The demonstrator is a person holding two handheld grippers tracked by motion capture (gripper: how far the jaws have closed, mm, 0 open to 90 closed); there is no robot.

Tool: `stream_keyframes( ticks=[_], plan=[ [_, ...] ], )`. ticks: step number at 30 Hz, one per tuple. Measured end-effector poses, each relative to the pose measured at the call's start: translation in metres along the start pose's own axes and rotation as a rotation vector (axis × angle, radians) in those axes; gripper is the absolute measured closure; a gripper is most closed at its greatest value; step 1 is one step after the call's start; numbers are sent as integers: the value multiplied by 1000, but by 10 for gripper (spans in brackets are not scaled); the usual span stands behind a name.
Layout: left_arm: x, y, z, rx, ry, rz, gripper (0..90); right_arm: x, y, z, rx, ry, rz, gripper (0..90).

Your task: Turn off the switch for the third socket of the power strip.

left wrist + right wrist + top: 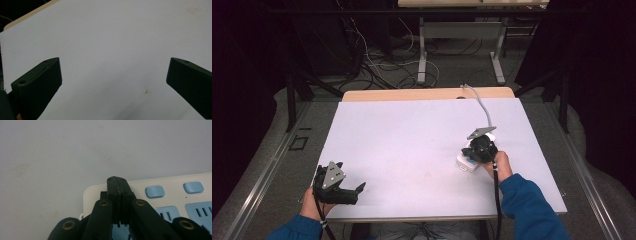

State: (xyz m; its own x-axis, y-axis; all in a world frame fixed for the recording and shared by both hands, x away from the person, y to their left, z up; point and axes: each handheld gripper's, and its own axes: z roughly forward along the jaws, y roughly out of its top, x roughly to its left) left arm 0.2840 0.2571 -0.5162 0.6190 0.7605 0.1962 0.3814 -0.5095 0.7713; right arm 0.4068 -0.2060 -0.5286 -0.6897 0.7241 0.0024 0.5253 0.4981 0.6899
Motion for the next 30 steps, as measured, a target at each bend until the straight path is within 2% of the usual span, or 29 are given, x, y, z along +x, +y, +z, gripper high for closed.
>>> stream_keyframes(
  ticks=[10,30],
  plan=[
    [0,0,0,2,0,-1,0,1,0,0,5,-14,4,900],
    [0,0,-1,1,3,1,0,2,0,0,-1,-7,-11,900]
  ],
)
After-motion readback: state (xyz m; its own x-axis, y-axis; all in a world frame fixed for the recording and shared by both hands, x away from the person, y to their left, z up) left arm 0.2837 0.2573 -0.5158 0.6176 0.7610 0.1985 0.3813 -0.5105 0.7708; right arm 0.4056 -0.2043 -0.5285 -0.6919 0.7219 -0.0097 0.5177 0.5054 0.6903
